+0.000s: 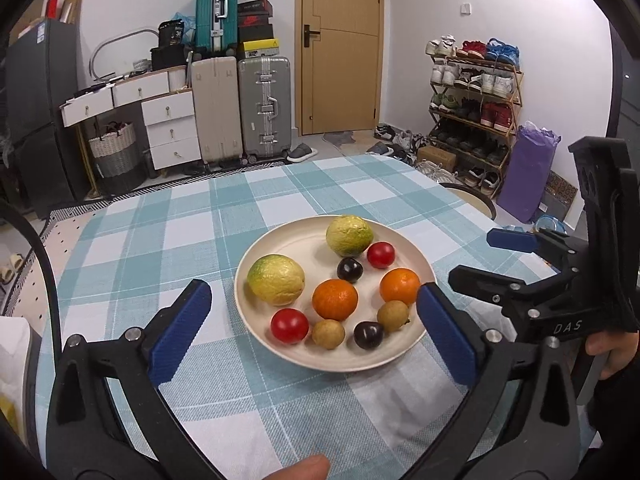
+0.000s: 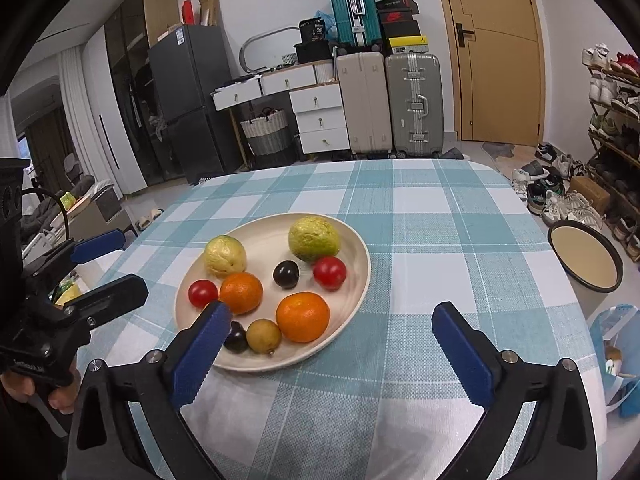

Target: Organize fruits

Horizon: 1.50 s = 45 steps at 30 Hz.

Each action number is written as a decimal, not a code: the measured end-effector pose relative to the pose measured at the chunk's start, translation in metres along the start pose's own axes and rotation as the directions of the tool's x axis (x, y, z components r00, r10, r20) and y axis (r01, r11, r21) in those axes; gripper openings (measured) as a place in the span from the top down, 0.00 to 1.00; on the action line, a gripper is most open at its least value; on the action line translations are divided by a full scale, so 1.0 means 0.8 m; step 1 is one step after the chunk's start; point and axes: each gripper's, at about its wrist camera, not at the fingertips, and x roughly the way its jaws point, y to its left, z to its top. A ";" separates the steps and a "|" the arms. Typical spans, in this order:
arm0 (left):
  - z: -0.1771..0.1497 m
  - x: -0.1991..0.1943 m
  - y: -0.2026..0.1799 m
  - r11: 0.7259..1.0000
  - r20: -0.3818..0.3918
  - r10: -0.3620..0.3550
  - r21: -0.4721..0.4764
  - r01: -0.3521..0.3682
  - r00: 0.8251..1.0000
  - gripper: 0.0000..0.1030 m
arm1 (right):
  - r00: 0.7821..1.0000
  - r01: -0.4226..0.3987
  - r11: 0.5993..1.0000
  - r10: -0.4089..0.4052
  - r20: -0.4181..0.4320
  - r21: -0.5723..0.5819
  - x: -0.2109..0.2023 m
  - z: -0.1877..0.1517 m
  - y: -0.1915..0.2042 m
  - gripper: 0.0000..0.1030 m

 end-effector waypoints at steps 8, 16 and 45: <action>-0.017 -0.034 0.006 0.999 0.062 0.011 -0.032 -0.009 0.998 0.01 | 0.998 -0.014 0.998 0.017 0.053 -0.057 -0.021 -0.003 0.019 0.00; -0.035 -0.034 0.015 0.997 0.077 0.033 -0.068 -0.028 0.997 0.01 | 0.994 -0.036 0.996 0.044 0.101 -0.077 -0.027 -0.009 0.026 0.00; -0.051 -0.022 0.016 0.993 0.133 0.093 -0.090 -0.082 0.987 0.01 | 0.978 -0.068 0.990 0.090 0.186 -0.121 -0.036 -0.023 0.028 0.00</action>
